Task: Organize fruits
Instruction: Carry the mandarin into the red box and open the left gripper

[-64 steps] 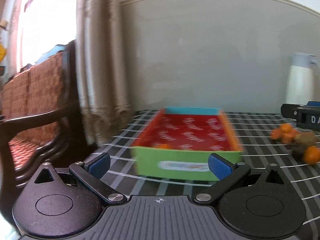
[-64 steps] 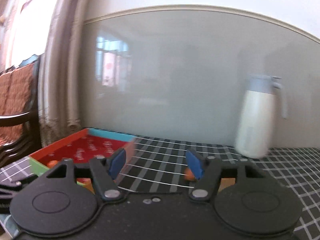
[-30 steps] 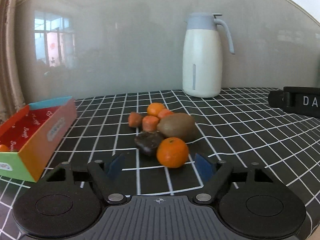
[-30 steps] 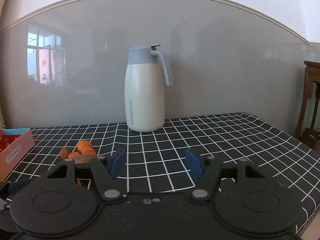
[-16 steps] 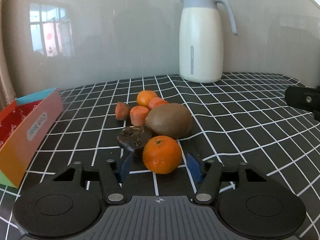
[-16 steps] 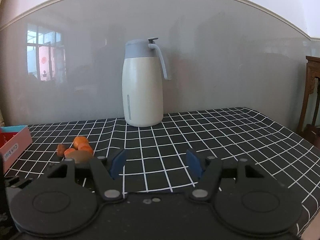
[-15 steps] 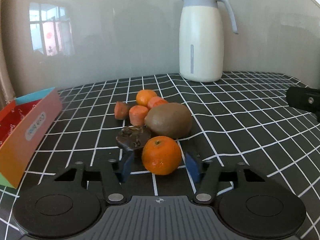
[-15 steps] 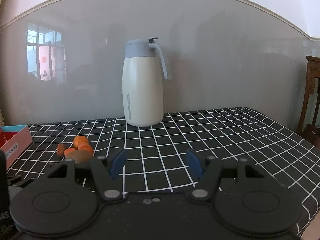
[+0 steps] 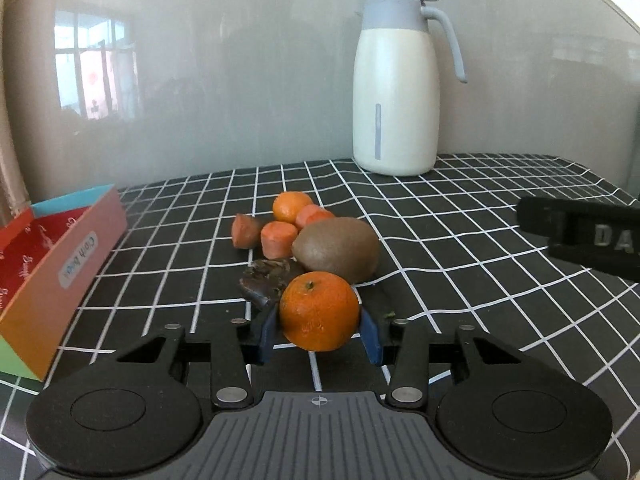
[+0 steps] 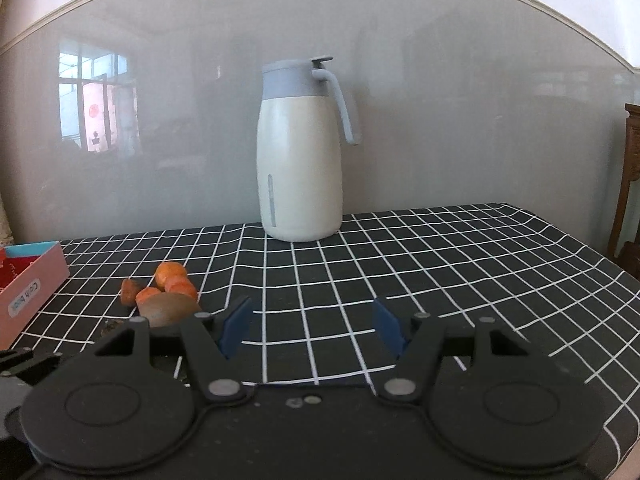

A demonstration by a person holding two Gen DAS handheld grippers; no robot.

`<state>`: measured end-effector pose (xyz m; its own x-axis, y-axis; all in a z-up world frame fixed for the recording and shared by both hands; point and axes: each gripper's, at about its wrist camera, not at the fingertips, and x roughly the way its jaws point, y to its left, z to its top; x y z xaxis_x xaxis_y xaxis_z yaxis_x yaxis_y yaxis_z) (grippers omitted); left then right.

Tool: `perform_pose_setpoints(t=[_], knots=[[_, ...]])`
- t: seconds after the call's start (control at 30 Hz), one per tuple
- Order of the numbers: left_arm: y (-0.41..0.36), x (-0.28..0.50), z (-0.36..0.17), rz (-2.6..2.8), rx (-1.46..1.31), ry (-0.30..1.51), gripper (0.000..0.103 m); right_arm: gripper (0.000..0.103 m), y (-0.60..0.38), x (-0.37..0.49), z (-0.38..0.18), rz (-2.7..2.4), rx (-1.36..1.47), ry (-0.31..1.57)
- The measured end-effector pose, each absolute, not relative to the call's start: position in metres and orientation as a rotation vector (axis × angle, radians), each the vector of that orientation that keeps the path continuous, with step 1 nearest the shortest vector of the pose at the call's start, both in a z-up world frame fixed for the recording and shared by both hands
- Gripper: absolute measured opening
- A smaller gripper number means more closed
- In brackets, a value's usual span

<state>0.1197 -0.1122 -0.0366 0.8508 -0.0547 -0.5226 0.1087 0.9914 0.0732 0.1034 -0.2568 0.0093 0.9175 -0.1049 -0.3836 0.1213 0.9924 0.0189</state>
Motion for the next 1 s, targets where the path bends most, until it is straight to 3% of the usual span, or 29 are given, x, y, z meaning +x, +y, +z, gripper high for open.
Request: perform_pose_setpoints(t=[1.0], knots=[[0.051,0.093,0.011,0.186,0.047,0.401,0.043,0.065,-0.166,0.108,0.008,0.035,-0.003,0.399]])
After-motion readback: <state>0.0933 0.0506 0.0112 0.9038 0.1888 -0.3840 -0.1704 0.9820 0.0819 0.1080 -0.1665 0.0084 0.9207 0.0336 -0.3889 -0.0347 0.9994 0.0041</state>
